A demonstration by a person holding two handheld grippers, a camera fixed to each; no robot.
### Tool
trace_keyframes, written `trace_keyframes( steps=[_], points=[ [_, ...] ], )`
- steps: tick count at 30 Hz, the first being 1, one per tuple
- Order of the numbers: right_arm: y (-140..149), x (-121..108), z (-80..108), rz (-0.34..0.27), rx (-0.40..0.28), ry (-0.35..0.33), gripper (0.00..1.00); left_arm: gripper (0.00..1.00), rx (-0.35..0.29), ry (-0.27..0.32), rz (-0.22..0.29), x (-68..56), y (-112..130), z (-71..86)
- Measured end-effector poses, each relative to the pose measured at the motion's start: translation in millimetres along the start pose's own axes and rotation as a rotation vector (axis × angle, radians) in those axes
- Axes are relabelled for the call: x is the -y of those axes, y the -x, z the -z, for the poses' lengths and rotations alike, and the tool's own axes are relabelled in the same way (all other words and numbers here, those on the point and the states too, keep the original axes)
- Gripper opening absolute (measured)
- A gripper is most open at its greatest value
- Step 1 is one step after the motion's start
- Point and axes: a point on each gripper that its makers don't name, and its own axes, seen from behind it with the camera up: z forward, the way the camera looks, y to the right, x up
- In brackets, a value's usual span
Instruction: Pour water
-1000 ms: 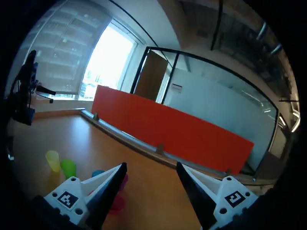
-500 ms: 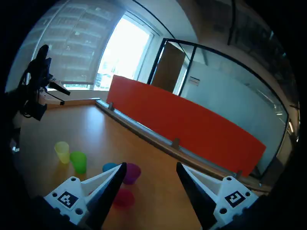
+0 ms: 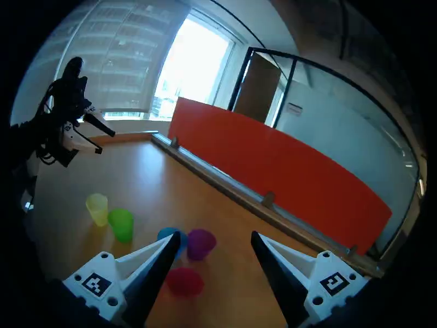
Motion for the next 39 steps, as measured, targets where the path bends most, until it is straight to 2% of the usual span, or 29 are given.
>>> trace_keyframes(
  steps=[8,14,23,39],
  points=[
    [5.2,6.1,-12.6,0.011,0.027,-0.044,1.0,0.93,0.06,0.064,-0.022,-12.0,16.5,-11.9],
    [7.3,15.3,-20.8,0.031,0.042,-0.089,1.0,0.93,0.096,0.101,-0.047,-15.7,24.9,-18.3],
    [15.1,24.1,-34.0,0.023,0.067,-0.142,1.0,0.93,0.14,0.149,-0.089,-25.3,33.2,-26.1],
    [28.7,38.7,-53.5,0.023,0.127,-0.218,1.0,0.93,0.194,0.225,-0.106,-39.7,46.4,-41.9]
  ],
)
